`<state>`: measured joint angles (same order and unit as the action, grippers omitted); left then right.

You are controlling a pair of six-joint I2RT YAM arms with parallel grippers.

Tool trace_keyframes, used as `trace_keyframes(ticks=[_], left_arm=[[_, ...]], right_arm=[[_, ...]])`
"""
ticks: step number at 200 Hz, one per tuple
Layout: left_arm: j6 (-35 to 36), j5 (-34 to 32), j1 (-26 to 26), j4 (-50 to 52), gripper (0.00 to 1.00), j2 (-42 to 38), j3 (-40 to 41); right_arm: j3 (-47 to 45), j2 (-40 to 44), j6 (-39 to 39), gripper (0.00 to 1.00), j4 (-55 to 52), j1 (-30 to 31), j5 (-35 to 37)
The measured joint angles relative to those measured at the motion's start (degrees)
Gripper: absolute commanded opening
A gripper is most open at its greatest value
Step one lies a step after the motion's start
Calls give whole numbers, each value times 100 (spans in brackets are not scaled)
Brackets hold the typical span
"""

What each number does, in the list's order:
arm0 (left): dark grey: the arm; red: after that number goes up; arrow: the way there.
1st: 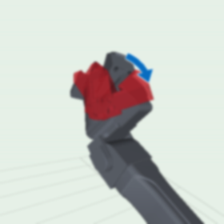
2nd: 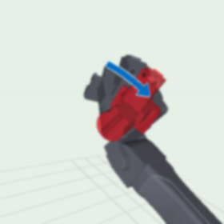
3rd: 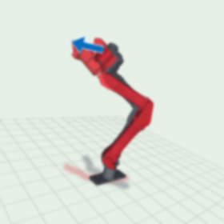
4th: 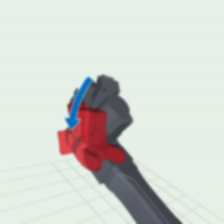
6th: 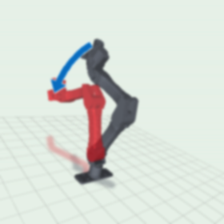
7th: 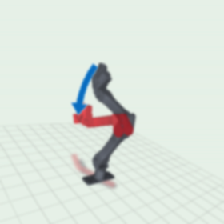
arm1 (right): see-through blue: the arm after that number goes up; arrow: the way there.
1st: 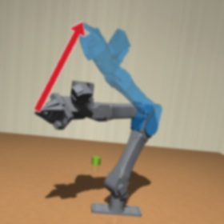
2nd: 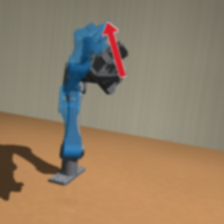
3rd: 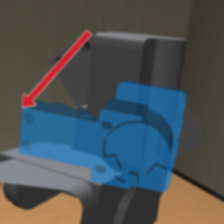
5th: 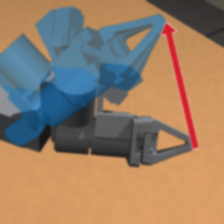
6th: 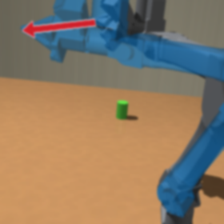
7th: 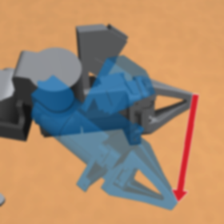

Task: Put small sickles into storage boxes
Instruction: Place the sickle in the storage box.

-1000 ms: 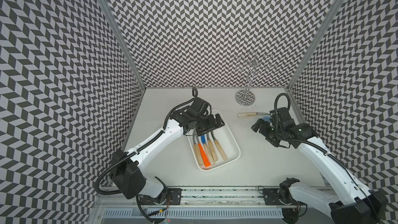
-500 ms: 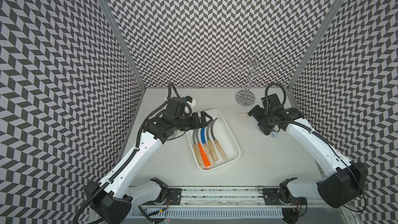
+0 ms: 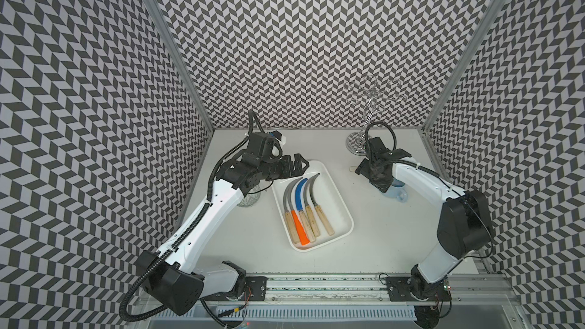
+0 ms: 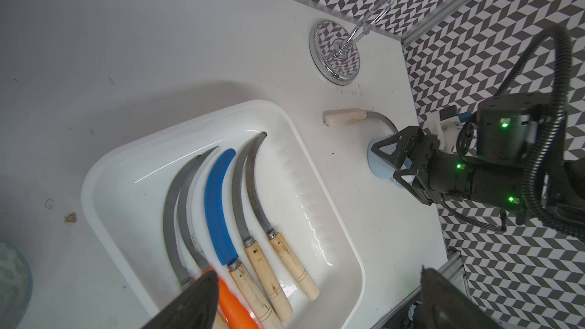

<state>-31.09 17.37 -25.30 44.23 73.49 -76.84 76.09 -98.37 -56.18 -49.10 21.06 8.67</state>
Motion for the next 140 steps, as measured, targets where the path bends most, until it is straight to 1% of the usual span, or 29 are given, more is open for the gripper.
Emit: trace_keyframes(ticks=[29,59,101,140], left_arm=[[4,-37,146,37,100,4,0],[37,-50,157,44,100,87,0],[66,-63,212,48,100,195,0],[142,-107,275,72,100,205,-4]], right_arm=[[107,-354,146,87,81,9,66],[697,-890,197,87,125,9,85],[1375,-1707,57,88,122,9,-31],[1657,-2096,-168,90,114,-15,-57]])
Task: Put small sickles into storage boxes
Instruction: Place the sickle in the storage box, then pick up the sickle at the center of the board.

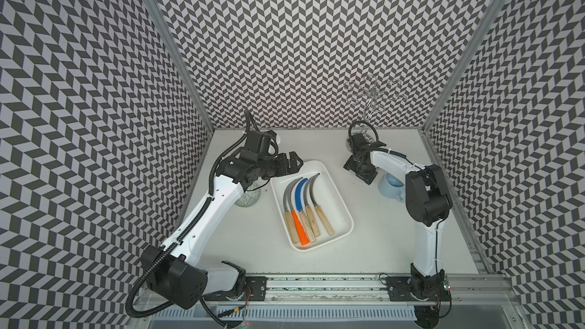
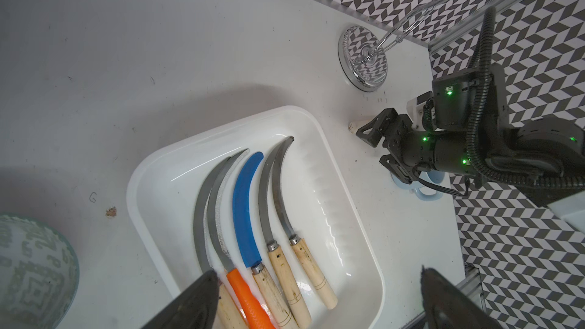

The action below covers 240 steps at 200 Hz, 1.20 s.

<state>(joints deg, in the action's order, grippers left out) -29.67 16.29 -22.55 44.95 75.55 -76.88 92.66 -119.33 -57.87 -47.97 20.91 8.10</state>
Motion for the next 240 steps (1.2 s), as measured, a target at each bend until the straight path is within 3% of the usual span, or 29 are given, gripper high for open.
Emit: trace_keyframes(ticks=[156,240], left_arm=[[157,-166,9,120,100,138,-203],[155,-146,129,116,100,138,-203]], right_arm=[[988,-859,-555,89,-90,-535,-431],[1296,-1047,-529,81,-409,-715,-699]])
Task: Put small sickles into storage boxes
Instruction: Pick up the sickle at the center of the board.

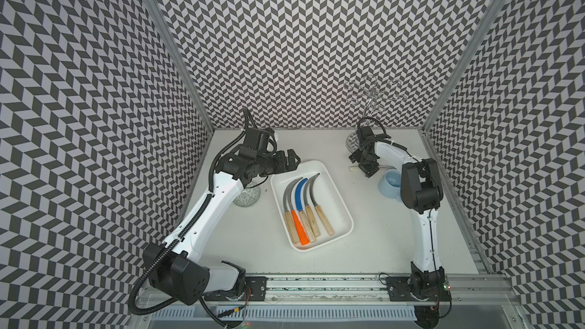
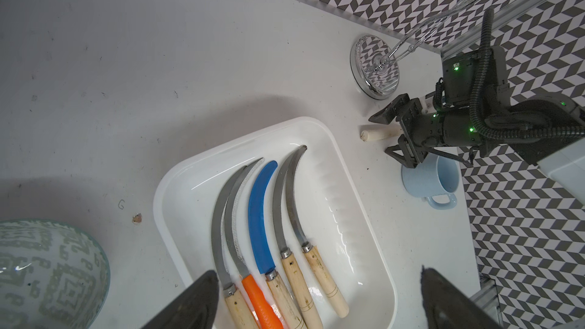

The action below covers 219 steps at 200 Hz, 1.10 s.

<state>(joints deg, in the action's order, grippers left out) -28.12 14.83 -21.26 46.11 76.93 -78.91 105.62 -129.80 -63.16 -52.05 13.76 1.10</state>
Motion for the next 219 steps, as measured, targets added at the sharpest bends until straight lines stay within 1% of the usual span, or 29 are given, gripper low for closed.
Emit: trace_keyframes(ticks=[23,67,102,119,177,199,219], left_arm=[[-2,4,20,-2,100,0,0],[-2,31,28,-4,100,0,0],[-4,48,28,-7,100,0,4],[-7,52,28,-9,100,0,4],[-24,83,28,-17,100,0,9],[-24,90,31,-17,100,-2,9],[-24,92,42,-20,100,-4,13]], right_arm=[[57,-42,107,76,-109,-13,-7],[190,-127,367,75,-284,-17,-31],[0,-35,509,72,-168,-17,-22],[-131,31,540,64,-85,-22,-22],[-133,35,664,59,-151,-83,-57],[-114,20,706,53,-205,-94,-61],[-114,13,730,50,-247,-125,-94]])
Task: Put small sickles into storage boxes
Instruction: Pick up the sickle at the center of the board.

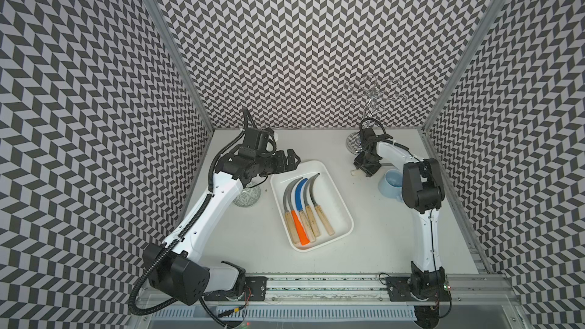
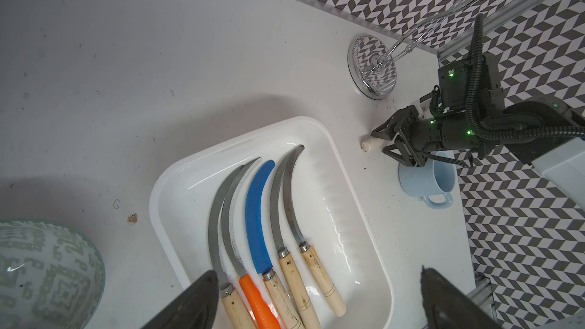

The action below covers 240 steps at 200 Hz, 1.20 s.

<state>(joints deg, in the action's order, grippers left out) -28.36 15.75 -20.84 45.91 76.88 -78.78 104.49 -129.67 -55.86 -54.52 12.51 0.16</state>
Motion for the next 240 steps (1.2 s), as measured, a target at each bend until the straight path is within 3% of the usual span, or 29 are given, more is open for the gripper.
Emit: trace_keyframes(ticks=[240], left_arm=[[-26,44,90,-9,100,-13,87]], right_arm=[[188,-125,92,2,-380,-181,-260]])
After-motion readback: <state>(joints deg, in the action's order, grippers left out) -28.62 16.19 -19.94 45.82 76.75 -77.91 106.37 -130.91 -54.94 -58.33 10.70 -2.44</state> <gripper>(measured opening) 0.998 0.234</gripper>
